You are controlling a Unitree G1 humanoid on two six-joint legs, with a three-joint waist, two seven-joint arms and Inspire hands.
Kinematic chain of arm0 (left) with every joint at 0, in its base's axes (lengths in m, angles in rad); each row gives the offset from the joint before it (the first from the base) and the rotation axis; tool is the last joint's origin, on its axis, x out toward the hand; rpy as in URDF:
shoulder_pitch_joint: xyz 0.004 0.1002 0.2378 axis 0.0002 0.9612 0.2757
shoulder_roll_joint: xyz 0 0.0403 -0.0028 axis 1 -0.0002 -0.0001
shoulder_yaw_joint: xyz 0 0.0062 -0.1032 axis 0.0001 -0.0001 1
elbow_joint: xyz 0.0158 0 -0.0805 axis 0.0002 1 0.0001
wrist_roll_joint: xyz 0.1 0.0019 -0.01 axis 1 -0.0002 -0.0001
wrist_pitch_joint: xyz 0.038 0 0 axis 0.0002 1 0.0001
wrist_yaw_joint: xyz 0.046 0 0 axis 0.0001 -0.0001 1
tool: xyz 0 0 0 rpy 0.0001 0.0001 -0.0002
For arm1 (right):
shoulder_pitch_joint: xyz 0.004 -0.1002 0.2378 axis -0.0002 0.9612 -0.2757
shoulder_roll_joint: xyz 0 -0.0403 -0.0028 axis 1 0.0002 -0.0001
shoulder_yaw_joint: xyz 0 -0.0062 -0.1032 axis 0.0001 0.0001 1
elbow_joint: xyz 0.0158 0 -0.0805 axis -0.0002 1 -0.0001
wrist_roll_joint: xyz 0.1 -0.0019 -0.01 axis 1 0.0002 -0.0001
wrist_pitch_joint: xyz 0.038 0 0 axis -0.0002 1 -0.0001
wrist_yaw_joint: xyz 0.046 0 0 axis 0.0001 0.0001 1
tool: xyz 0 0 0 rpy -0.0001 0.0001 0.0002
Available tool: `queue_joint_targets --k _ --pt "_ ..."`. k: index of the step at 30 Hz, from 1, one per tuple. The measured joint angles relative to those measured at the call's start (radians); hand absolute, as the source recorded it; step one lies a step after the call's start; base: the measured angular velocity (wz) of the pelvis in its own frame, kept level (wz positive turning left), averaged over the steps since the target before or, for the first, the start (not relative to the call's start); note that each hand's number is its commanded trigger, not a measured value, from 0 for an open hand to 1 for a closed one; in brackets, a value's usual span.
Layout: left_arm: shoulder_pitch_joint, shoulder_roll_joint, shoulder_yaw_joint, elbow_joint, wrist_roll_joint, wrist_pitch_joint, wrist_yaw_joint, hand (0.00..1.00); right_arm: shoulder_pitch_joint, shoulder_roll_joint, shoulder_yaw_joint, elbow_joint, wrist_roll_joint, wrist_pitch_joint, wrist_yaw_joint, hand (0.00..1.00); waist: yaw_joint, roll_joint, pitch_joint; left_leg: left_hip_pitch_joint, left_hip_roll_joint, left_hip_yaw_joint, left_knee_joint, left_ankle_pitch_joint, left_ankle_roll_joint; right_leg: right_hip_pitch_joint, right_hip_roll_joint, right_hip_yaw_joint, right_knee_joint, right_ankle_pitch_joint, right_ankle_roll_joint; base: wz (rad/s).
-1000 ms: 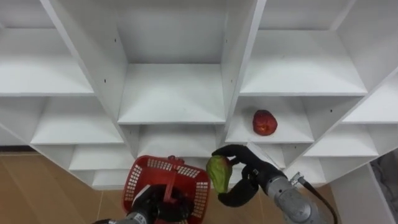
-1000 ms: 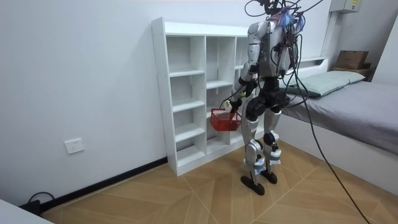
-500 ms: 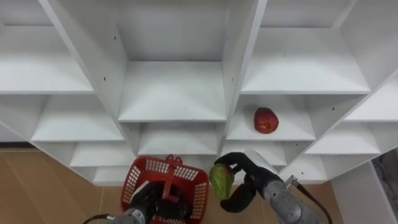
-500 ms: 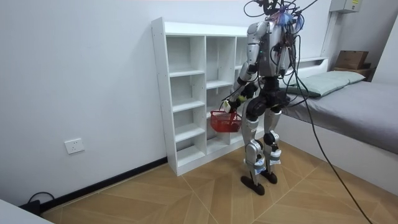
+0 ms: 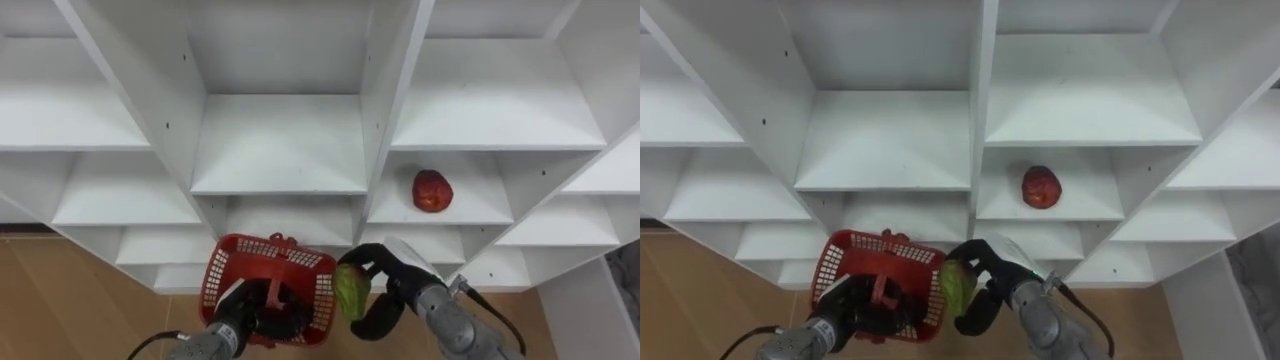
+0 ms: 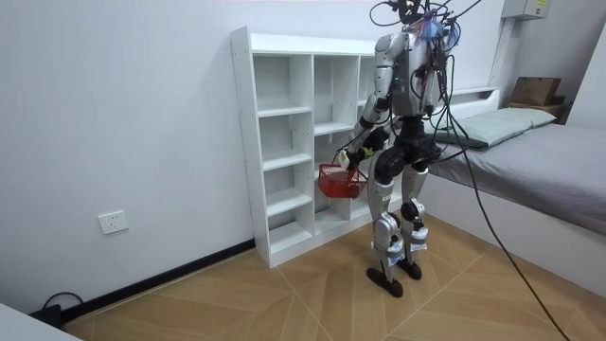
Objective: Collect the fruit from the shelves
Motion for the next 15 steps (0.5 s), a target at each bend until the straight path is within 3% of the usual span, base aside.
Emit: queue_joint_targets --k 5,15 --pt "-0.018 -0.022 -0.015 0.000 0.000 0.000 -0.001 1.00 -0.016 0.003 0.000 0.007 0.000 0.000 0.001 1.00 0.018 0.001 -0.0007 -0.003 0.000 0.000 -0.001 0.000 0.000 -0.004 0.000 0.000 0.000 0.000 0.000 0.00" --pt "-0.027 -0.019 -0.055 0.002 -0.042 0.000 -0.003 1.00 -0.034 0.002 0.009 0.027 0.003 0.003 0.001 1.00 0.031 0.002 -0.0003 -0.004 0.000 -0.003 -0.001 0.000 0.000 -0.003 -0.002 -0.015 0.000 0.000 0.000 0.00"
